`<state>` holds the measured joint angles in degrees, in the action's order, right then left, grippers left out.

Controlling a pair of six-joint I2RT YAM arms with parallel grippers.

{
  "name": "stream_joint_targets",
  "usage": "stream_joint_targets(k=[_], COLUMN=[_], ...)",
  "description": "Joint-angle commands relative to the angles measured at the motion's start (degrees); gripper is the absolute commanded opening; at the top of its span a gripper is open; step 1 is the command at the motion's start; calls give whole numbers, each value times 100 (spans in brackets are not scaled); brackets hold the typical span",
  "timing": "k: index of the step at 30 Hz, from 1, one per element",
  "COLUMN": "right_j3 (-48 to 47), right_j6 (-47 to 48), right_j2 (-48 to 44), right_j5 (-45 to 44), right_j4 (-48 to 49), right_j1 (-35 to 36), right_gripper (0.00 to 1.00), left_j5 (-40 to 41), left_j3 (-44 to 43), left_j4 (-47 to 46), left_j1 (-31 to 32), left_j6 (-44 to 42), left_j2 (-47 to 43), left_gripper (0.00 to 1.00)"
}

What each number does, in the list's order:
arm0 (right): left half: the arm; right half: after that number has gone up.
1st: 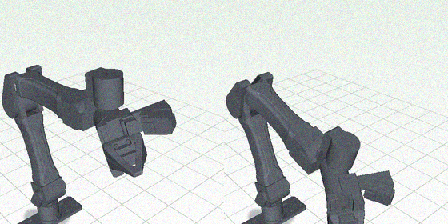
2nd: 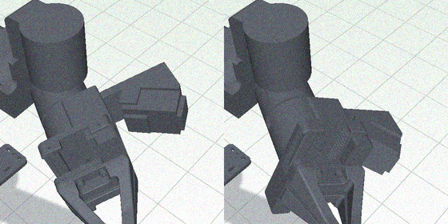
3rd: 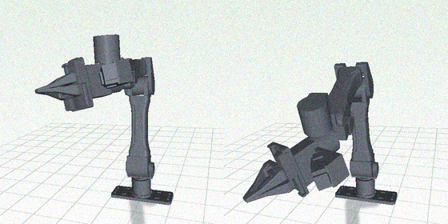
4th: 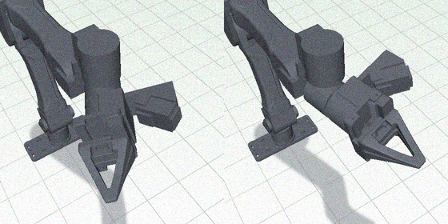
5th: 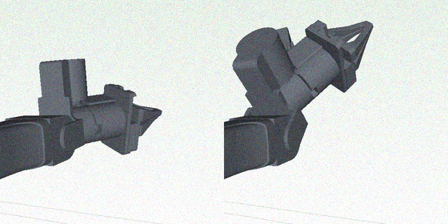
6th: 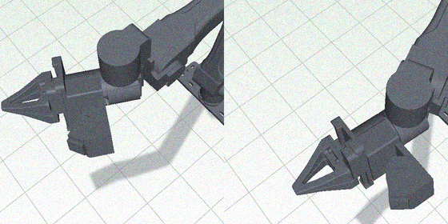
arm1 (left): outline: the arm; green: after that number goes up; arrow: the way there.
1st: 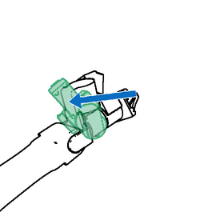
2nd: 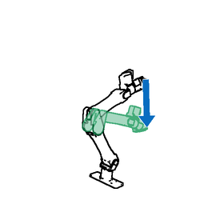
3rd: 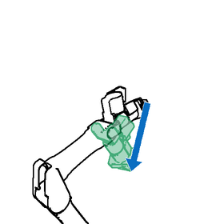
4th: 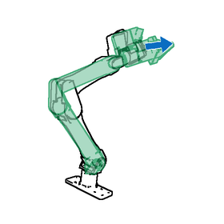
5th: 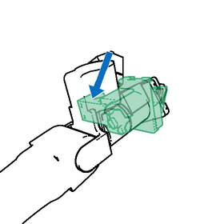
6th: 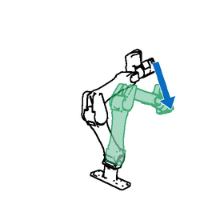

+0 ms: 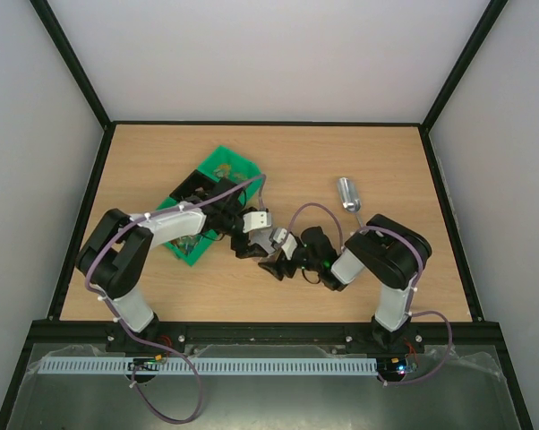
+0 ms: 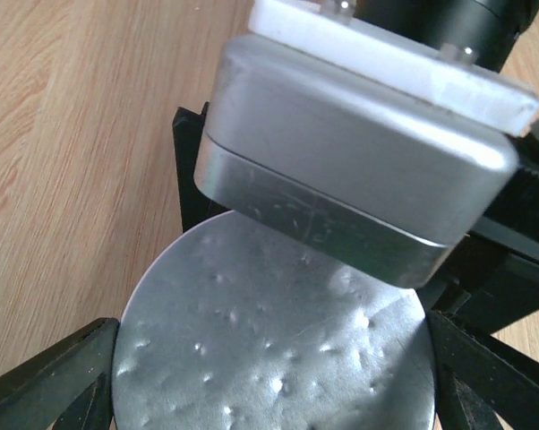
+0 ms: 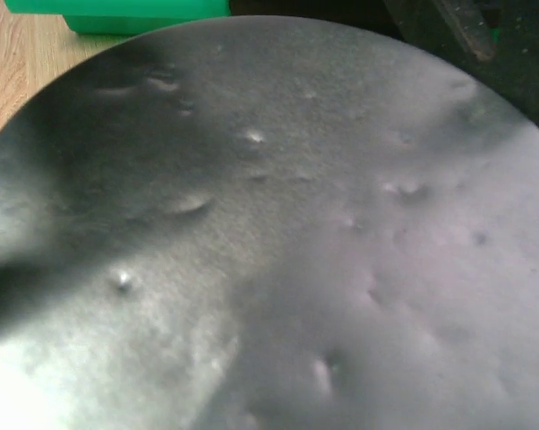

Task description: Pack the candies

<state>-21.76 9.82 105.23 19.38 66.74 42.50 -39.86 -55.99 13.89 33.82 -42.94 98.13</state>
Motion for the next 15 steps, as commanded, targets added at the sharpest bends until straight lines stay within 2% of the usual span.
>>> stream_joint_targets(k=[1,9,12,15], right_j3=[-144,-228,-195,-128], right_j6=[-172,-270,-260,-191], right_j2=[302,383,352,300], right_j5=[83,289,299,311], right_j4=[214,356,357,352], right_j1=[44,48,48,47], right_gripper=[87,86,76,64], left_j5=[228,336,309,158], left_j3=[294,372,312,113], left_j4=[-602,-677,-549,15], left_j1=[35,58,61,64], left_j6=[1036,1124,895,281], left_j2=[-96,-122,-94,-8], left_gripper=[71,71,71,72])
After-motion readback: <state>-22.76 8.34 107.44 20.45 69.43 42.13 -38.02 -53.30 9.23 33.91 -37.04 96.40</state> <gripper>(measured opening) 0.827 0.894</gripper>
